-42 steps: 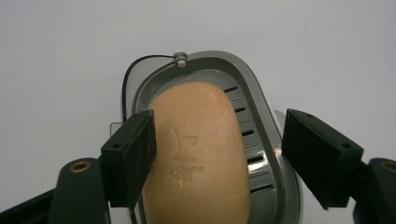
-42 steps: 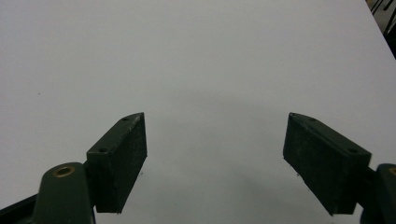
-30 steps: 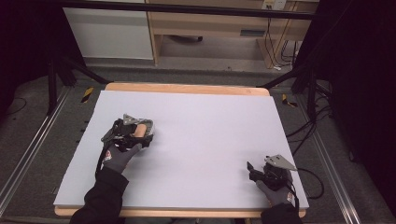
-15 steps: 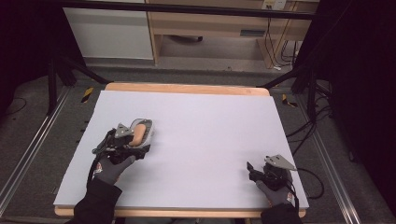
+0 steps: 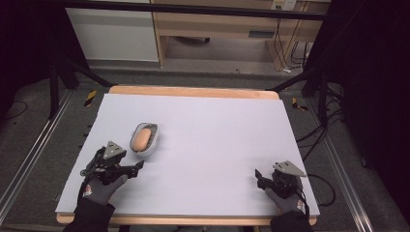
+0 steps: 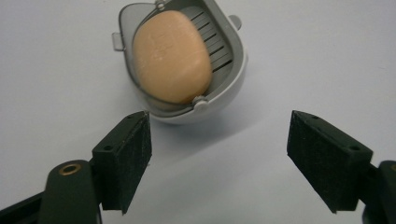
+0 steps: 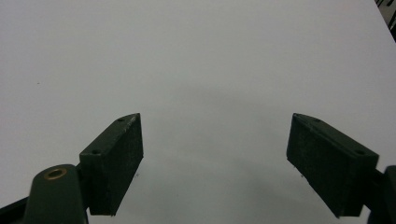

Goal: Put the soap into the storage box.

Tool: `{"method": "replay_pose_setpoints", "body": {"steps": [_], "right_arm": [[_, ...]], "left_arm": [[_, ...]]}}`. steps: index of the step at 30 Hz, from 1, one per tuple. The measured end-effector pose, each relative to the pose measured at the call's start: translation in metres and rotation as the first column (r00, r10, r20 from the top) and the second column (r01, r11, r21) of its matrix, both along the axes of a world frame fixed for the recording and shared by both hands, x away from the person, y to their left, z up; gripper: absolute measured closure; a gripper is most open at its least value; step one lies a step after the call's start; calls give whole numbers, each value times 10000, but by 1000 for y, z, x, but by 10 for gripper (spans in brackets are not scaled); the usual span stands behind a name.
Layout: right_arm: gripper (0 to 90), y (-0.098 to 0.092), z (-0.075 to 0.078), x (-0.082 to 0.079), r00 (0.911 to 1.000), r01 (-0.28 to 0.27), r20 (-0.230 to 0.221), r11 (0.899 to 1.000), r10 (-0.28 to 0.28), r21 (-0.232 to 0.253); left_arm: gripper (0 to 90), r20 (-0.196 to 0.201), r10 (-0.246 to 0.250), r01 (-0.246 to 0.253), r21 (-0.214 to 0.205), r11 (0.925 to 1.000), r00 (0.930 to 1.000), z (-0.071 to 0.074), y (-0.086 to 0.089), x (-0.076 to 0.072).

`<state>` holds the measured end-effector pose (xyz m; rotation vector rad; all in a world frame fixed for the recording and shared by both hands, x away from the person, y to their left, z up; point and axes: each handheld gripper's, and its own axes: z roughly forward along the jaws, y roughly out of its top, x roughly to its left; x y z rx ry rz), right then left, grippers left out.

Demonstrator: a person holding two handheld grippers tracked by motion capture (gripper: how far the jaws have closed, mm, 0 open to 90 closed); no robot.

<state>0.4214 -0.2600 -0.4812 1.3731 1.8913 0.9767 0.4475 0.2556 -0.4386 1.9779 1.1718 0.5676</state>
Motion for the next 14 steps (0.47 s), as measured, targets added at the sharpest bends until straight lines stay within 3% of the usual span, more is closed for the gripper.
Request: {"method": "replay_pose_setpoints", "body": {"steps": [6, 14], "right_arm": [[165, 1, -1, -2, 10000, -59, -72, 10000, 58, -43], [143, -1, -1, -1, 10000, -41, -70, 10000, 41, -45]], "left_arm": [[217, 135, 604, -607, 272, 9978, 9981, -10, 16, -3], [216, -179, 917, -911, 362, 9952, 9956, -20, 26, 2]]}}
